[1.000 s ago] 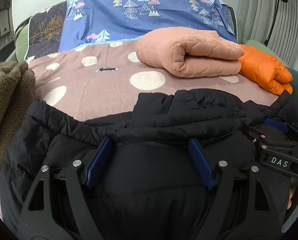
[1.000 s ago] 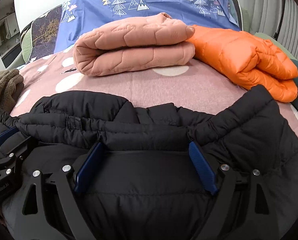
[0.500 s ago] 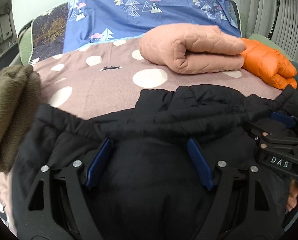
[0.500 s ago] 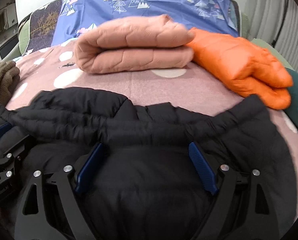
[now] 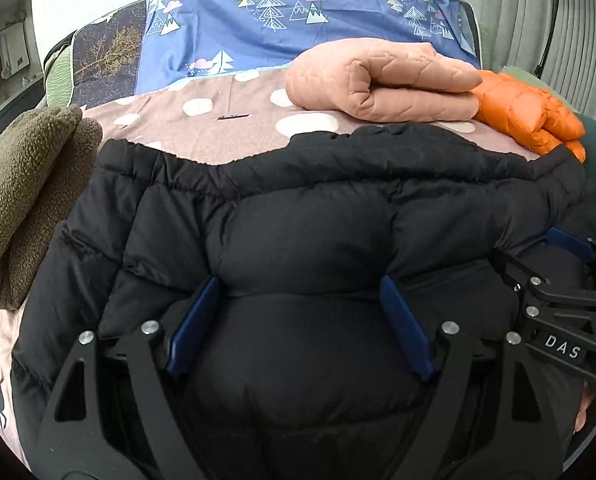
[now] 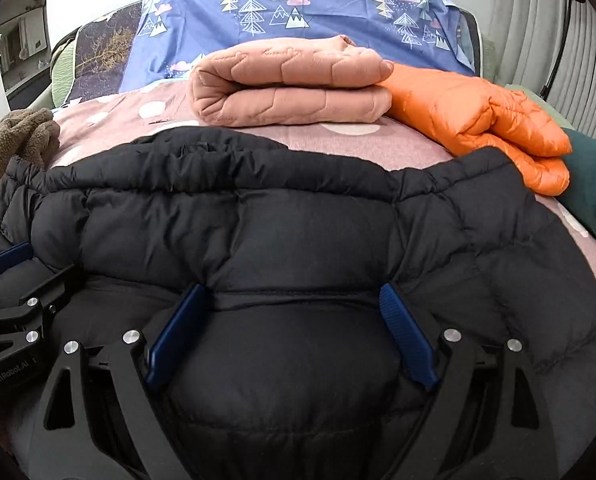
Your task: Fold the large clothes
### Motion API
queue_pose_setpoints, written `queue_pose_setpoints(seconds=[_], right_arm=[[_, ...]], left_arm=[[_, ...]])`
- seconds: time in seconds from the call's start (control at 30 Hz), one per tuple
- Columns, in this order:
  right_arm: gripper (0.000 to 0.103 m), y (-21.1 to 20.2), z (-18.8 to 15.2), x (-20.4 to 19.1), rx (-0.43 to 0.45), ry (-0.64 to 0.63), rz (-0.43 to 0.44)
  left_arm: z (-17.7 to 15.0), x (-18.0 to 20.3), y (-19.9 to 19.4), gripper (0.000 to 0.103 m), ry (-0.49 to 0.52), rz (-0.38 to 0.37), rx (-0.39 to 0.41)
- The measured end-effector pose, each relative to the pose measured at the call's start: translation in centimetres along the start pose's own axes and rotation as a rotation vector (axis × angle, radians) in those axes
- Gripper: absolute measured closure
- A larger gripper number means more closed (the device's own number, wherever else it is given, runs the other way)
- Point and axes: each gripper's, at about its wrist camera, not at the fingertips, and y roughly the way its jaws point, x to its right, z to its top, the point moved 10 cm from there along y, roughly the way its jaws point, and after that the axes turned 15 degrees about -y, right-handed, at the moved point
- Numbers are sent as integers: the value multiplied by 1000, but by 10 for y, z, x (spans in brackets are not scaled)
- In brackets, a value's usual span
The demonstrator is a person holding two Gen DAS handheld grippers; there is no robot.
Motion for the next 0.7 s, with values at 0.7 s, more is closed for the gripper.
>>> queue_pose_setpoints(seconds=[0.7], right_arm=[[21, -99, -74, -18, 25, 32, 135]], left_arm=[[-65, -2, -85, 22, 38, -60, 2]])
